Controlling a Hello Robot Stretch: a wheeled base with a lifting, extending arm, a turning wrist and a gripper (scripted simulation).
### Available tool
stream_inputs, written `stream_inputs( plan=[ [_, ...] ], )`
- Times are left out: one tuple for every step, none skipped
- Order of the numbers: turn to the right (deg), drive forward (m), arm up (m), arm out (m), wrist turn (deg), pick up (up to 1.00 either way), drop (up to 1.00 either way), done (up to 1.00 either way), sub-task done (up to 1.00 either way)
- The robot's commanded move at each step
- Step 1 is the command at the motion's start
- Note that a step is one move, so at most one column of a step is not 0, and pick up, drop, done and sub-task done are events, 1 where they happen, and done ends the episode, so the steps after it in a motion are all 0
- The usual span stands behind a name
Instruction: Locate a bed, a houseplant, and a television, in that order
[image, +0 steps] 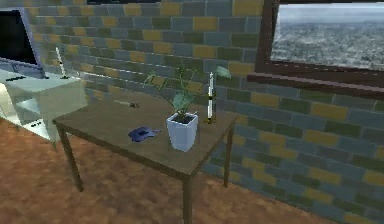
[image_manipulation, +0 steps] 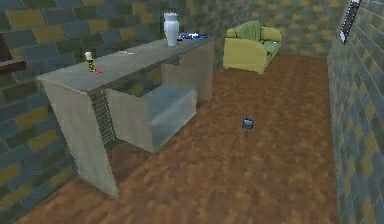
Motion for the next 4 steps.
stream_inputs(
  plan=[
    [0.0,0.00,0.00,0.00,0.0,0.00,0.00,0.00,1.00],
    [-45.0,0.00,0.00,0.00,0.0,0.00,0.00,0.00,0.00],
    [-9.0,0.00,0.00,0.00,0.0,0.00,0.00,0.00,0.00],
    [0.0,1.00,0.00,0.00,0.0,0.00,0.00,0.00,0.00]
  ],
)
